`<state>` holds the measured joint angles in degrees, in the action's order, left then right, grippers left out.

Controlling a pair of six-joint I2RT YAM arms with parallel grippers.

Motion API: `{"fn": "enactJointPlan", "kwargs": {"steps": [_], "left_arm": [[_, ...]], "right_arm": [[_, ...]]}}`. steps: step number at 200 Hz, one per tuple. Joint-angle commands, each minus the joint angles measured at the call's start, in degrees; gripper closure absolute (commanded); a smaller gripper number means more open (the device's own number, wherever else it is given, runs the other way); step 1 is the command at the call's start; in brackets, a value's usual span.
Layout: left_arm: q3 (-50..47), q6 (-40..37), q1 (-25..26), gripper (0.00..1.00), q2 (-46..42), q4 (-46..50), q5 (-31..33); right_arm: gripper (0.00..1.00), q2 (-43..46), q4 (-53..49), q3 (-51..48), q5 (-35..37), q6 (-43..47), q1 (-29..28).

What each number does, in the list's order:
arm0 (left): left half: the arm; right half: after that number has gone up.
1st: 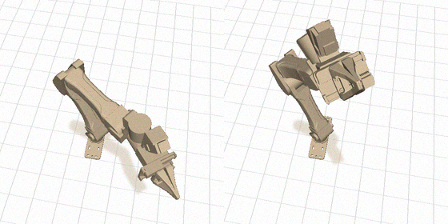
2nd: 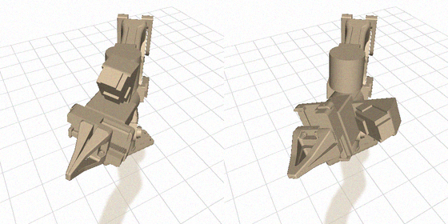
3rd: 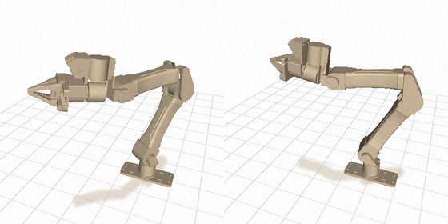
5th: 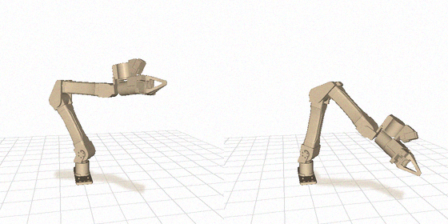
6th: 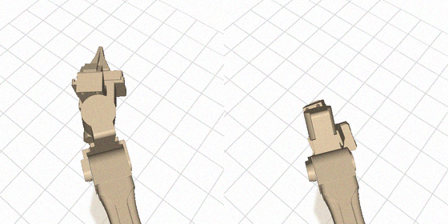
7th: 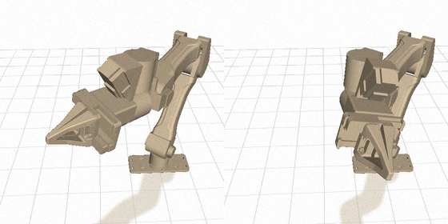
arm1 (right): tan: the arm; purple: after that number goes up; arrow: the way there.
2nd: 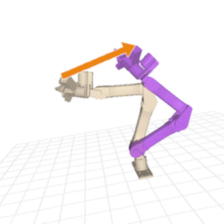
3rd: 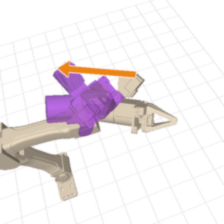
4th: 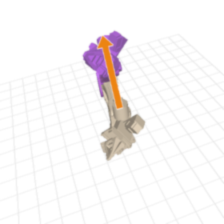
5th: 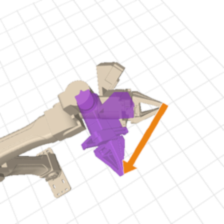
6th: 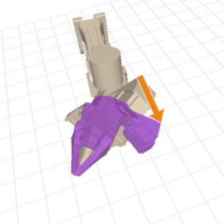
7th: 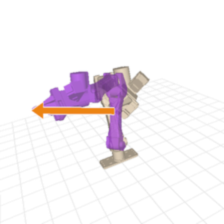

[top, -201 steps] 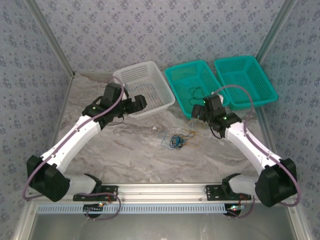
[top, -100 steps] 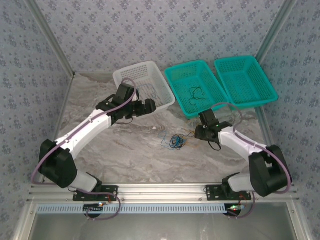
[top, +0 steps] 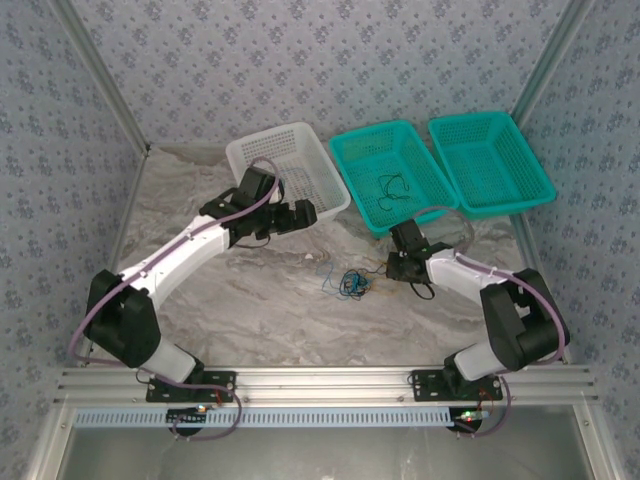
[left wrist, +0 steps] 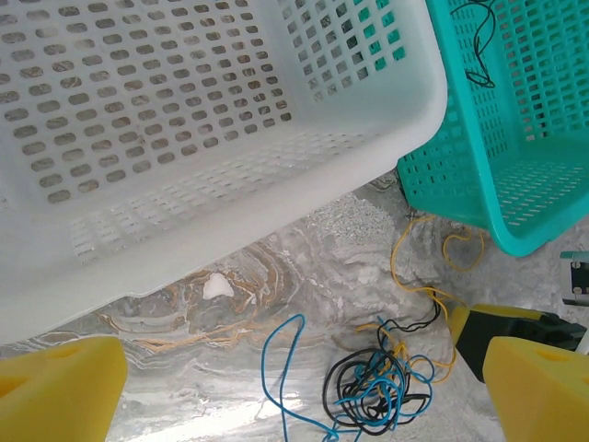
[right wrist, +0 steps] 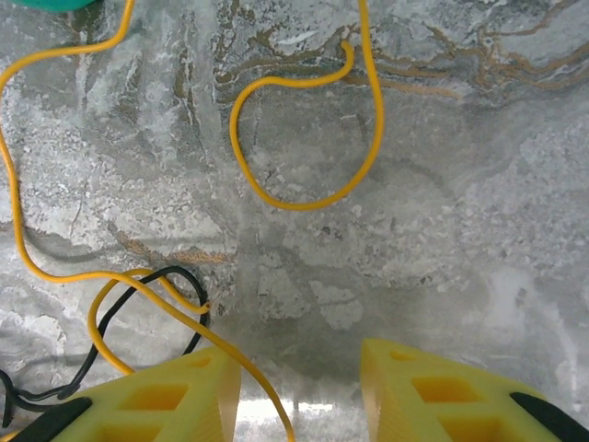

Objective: Untangle the cables

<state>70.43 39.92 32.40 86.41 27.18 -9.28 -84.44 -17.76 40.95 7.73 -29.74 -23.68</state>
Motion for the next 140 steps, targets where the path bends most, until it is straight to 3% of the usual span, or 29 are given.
{"fn": "enactJointPlan", "kwargs": {"steps": [1, 74, 140], "left_arm": [[2.3, -0.5, 0.4, 0.01, 0.9, 0.0, -1.1], [3.2, -0.5, 0.6, 0.01, 2.3, 0.2, -1.4], [7.6, -2.5, 1.2, 0.01, 3.6, 4.2, -2.9]], "right_arm": [[0.59, -1.2, 0.6, 0.0, 1.4, 0.3, -0.4], [0.64, -3.1, 1.1, -0.3, 3.5, -0.2, -0.5], [0.82, -2.8, 1.0, -1.4, 6.4, -1.1, -1.6]]}}
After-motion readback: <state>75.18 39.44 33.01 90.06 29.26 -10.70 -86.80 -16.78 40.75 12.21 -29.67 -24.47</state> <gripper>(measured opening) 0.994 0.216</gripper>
